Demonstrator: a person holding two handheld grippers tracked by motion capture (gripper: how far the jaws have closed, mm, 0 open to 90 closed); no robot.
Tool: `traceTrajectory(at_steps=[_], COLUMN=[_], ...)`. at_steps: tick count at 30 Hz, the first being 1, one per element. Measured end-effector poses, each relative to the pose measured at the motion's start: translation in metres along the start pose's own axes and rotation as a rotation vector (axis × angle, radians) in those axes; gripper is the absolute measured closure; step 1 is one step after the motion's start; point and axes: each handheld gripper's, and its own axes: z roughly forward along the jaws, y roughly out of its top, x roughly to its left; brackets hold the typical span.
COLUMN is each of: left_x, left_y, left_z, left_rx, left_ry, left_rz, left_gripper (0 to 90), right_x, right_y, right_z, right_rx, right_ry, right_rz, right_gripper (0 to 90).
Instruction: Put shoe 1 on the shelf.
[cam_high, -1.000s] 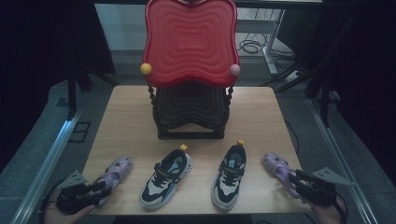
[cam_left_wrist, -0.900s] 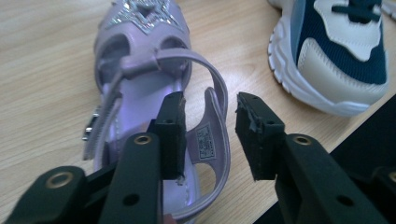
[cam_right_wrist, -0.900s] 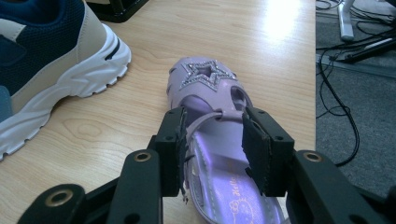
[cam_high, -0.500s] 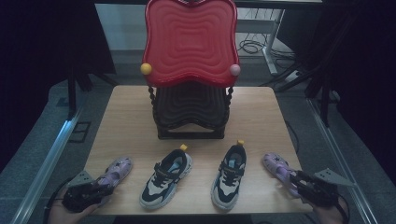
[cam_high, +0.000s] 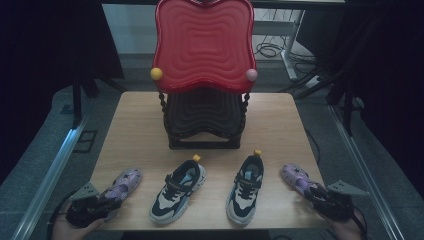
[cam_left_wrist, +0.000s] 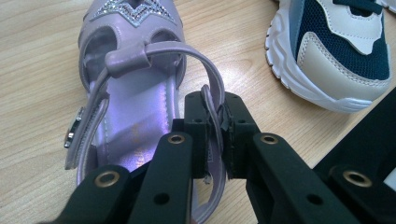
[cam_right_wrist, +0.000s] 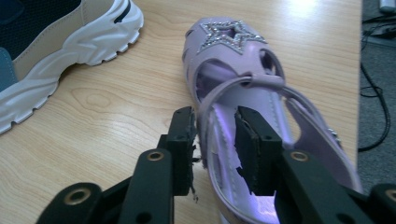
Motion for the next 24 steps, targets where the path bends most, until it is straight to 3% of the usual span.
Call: traceTrajectory(at_steps=[9,14,24], left_x=[0.001,0.001,0.003], left_y=[0.000,-0.001,-0.001], left_z=[0.000,0.000,-0.001], left_rx=[-0.003,-0.010,-0.016], left_ry=[-0.009,-0.008,-0.014], left_rz=[-0.005,-0.006,-0.002], left_gripper=[82.1,81.8,83.1], right_x=[0.001,-0.001,-0.002], right_y=[0.004,0.003,0.005], right_z=[0.008,0.012,0.012], right_rx=[0.043,0.067,0.058], right_ry=[0.016,0.057,0.043], right_rz=[0.010,0.029,0.027], right_gripper=[77.3,82.0,85.1])
